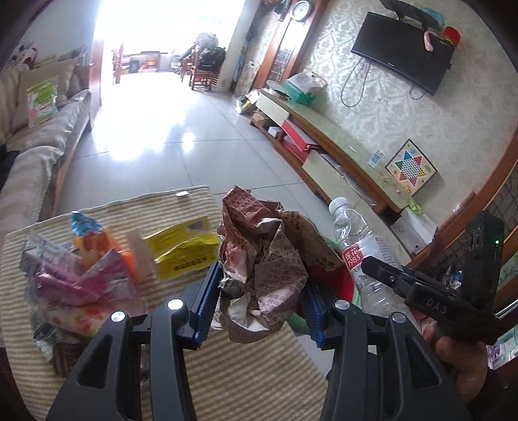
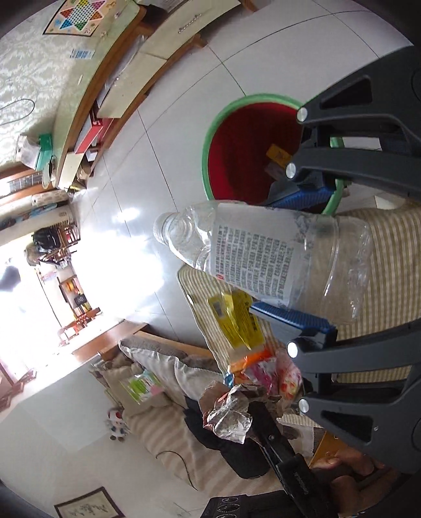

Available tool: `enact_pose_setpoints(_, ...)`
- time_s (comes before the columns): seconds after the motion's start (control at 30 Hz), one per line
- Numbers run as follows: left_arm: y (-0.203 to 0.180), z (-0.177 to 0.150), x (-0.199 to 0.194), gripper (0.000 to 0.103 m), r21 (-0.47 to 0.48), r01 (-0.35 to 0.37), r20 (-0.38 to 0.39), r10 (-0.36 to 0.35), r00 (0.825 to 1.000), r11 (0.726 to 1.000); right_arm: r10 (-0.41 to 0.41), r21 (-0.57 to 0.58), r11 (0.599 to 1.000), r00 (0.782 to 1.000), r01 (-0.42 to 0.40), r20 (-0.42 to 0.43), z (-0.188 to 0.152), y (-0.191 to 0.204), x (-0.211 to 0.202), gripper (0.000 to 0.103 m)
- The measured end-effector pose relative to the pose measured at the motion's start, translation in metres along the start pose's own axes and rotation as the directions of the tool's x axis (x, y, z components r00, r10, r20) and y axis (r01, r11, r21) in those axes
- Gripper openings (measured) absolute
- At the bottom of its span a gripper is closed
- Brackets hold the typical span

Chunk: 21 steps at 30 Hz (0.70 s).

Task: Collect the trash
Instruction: 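Carry bottle and paper over the red bin and release both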

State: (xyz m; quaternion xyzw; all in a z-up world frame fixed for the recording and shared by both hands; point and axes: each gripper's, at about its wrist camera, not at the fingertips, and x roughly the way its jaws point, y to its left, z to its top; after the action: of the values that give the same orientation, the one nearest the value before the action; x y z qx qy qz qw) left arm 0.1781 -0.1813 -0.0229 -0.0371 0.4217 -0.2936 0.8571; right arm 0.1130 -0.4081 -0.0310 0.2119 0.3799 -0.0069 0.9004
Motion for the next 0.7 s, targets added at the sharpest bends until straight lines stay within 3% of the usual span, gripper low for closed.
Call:
enact_pose_setpoints(0.23,-0.039,0.014,0.062,0.044,-0.029,0.145,-0.075,-0.147,0.986,0.989,-0.03,0.065,0.997,1.0,0.03,-0.001,0.006,-0.061,0.002,0.052)
enact_pose_setpoints(0.37,-0.052,0.019,0.094,0.045,-0.083,0.234,-0.117,-0.242,0.963,0.969,-0.022,0.096,0.995,1.0,0.023,-0.019,0.005,-0.082,0.011,0.052)
enact_pose_setpoints(0.7,-0.074,0.027,0.141,0.046,-0.096,0.23,-0.179,-0.245,0.953,0.968,-0.013,0.093,0.995,0.999,0.018,-0.053,0.009,-0.093,0.03,0.052)
